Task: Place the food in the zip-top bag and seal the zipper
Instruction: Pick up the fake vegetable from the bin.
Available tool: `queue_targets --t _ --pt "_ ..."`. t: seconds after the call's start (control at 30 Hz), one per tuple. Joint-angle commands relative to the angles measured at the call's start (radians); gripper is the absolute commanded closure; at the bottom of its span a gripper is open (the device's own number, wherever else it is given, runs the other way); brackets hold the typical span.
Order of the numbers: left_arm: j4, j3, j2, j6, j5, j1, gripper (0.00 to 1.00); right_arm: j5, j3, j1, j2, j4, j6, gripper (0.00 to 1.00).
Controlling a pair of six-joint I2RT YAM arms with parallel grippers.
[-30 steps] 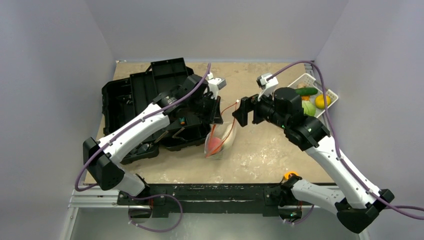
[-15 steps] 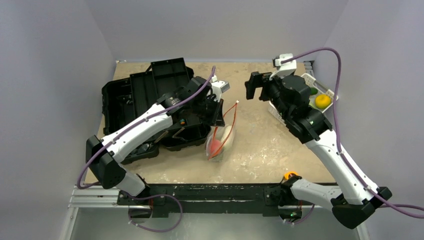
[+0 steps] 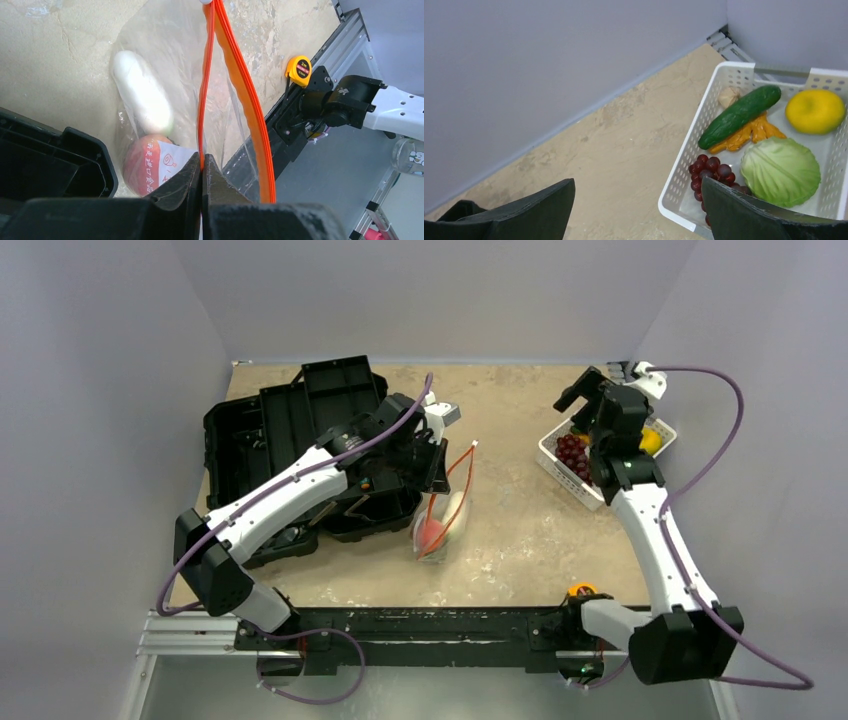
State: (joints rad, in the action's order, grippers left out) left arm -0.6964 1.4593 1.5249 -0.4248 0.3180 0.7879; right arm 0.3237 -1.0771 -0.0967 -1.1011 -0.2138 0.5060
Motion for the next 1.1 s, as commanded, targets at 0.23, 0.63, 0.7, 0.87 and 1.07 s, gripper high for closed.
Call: queue_targets --t 0.23,0.63,0.7,0.87,1.07 --pt "0.024 0.017 -0.013 0.014 0.015 0.003 1.00 0.287 -0.195 0.075 -0.339 -0.114 0.428 0.01" --pt "0.005 0.030 -0.003 -0.004 0.006 0.003 1.00 0.130 -0.240 0.264 -0.601 0.074 0.440 0.08" --pt "0.001 0.032 0.001 -0.005 0.002 0.003 1.00 0.100 -0.257 0.278 -0.645 0.081 0.446 0.14" --pt "-0.002 0.033 0.009 -0.008 0.011 0.003 1.00 0.147 -0.323 0.284 -0.731 0.081 0.474 0.15" --pt "-0.001 0.035 0.013 -0.017 0.021 0.002 1.00 0.200 -0.516 0.283 -0.856 -0.090 0.524 0.21"
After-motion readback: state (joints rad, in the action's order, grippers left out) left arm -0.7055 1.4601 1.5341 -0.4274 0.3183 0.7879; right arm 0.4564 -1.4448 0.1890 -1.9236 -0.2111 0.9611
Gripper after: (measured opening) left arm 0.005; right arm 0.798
